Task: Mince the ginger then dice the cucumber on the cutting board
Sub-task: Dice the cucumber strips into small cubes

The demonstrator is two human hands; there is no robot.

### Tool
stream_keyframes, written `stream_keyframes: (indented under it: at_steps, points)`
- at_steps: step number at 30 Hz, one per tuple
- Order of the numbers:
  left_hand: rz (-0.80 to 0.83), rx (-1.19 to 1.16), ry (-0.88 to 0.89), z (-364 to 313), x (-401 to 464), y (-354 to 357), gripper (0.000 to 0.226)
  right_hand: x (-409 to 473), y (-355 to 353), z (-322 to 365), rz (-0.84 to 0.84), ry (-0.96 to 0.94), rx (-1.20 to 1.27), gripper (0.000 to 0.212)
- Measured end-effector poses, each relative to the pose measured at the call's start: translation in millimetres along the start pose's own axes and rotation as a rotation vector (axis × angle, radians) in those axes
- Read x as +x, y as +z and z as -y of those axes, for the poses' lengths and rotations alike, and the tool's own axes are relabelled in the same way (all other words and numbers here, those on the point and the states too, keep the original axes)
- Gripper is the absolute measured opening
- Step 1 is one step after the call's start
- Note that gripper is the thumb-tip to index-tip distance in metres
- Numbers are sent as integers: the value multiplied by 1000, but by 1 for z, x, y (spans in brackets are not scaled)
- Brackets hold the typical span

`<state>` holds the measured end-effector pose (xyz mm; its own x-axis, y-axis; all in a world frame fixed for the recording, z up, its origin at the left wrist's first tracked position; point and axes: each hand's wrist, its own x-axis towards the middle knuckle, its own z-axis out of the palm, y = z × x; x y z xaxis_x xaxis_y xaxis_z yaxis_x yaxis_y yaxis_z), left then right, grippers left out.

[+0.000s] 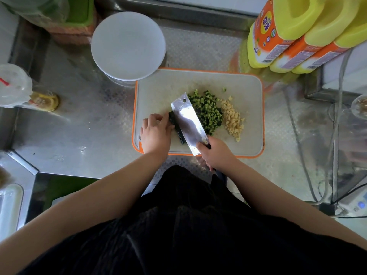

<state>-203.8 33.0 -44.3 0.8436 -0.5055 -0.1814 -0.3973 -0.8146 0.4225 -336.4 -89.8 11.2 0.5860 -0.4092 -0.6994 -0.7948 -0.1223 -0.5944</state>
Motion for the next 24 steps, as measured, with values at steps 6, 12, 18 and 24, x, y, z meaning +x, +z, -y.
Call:
stream_keyframes:
  at_steps: [6,12,18,24]
  points:
    - [13,31,60,15,-6,18,40,4,2,-6,-12,10,-13,29]
    - [30,100,158,18,-7,23,52,11,4,-13,24,30,54,28]
    - [52,134,166,17,-7,22,58,15,6,-13,54,52,106,27]
    - [58,160,160,16,-8,22,57,21,11,0,49,48,84,27]
